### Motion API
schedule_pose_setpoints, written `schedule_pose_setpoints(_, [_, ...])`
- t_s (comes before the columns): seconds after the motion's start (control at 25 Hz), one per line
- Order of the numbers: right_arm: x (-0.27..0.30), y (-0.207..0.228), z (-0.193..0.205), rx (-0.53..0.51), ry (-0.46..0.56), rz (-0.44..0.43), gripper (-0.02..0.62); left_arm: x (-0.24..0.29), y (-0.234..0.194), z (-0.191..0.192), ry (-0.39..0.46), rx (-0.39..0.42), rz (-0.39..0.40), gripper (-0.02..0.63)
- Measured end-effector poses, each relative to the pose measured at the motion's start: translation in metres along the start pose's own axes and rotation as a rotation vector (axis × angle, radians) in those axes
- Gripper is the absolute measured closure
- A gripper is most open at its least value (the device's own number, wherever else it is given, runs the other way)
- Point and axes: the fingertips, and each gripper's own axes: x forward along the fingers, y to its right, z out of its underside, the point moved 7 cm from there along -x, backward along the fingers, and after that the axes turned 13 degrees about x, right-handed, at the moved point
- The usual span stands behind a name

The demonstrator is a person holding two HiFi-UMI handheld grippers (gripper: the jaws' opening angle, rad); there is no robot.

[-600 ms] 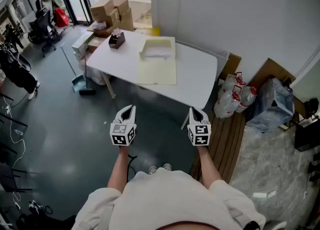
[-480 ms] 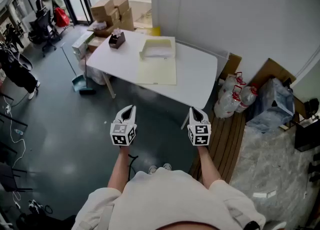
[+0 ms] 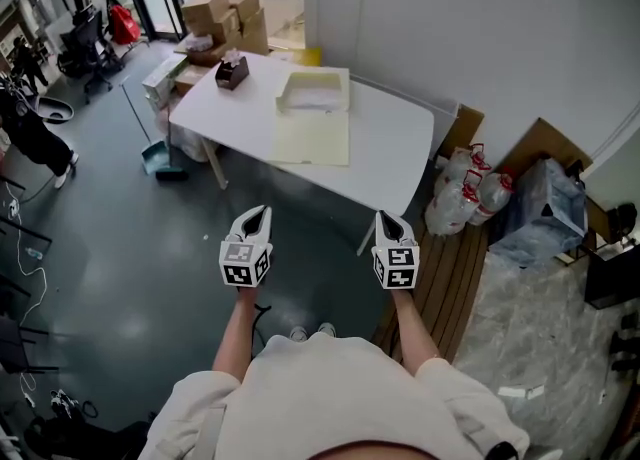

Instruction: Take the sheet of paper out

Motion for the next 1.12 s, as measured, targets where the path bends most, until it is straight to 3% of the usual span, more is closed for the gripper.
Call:
schedule_pose_setpoints(0.64, [0.04, 0.008, 0.005, -0.006, -0.033, -0.069, 0.595, 0.032, -0.005, 0.003, -0.03, 0.004, -0.02, 0.605])
schedule_pose_setpoints(1.12, [0.125, 0.013, -0.012, -0.02, -0.041, -0.073, 0.595, 0.1, -0.054, 0.007, -0.018, -0.016, -0.015, 0.606])
